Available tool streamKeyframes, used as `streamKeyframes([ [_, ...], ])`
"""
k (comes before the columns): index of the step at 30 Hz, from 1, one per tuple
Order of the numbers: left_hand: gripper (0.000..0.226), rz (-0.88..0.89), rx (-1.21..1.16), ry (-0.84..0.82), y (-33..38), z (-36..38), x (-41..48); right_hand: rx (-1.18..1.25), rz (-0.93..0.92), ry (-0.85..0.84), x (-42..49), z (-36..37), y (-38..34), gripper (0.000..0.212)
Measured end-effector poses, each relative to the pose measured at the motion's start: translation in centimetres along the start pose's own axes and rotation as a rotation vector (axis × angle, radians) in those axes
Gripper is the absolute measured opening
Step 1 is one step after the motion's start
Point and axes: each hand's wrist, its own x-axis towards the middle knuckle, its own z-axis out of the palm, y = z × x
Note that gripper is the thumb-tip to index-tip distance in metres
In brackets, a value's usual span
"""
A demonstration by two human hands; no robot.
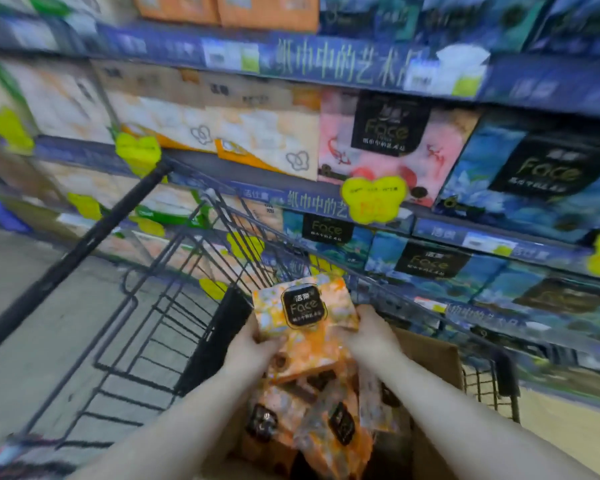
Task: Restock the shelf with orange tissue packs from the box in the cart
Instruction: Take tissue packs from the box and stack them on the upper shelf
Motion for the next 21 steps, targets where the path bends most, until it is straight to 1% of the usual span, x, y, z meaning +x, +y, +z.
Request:
streamKeyframes([
  [2,0.056,0.074,-0.028,0.025,1.5,-1.1,-0.8,0.035,-0.087,0.062,-0.7,-1.2,-1.6,0.047],
  [4,0.06,0.119,-0.103,0.05,2.7,-2.4,-1.2,0.08,-0.188,0.13,-1.4,-2.1,-3.3,0.046],
  [5,0.06,0.138,-0.129,0.065,3.5,-3.1,-1.7,0.113,-0.234,0.148,-1.7,-2.4,-4.4,0.05],
  [7,0.057,0.2,-0.183,0.098,4.7,-4.7,-2.5,0.169,-0.34,0.158,-2.1,-2.7,-6.6,0.064],
  [8,0.053,0.231,-0.203,0.118,5.5,-5.7,-3.1,0.182,-0.388,0.157,-2.5,-2.9,-7.8,0.071],
  [9,0.044,0.25,-0.211,0.137,6.2,-6.7,-3.8,0.184,-0.426,0.147,-2.8,-2.9,-9.0,0.072],
  [10,0.035,0.272,-0.216,0.155,6.7,-7.9,-4.2,0.178,-0.467,0.139,-3.3,-3.0,-10.3,0.068],
  [12,0.031,0.323,-0.228,0.197,7.9,-10.3,-5.2,0.178,-0.546,0.131,-4.2,-2.9,-12.7,0.06],
  [14,0.032,0.372,-0.241,0.23,8.9,-12.6,-6.3,0.187,-0.607,0.139,-5.4,-2.8,-15.2,0.059],
  [17,0.036,0.44,-0.298,0.281,9.7,-16.6,-8.1,0.222,-0.704,0.114,-7.8,-1.9,-19.0,0.04],
  [19,0.036,0.47,-0.301,0.304,9.6,-19.5,-9.5,0.223,-0.75,0.099,-9.6,-0.6,-21.5,0.038],
  [21,0.042,0.508,-0.313,0.323,8.9,-22.9,-10.6,0.215,-0.792,0.097,-11.4,1.0,-24.0,0.039],
])
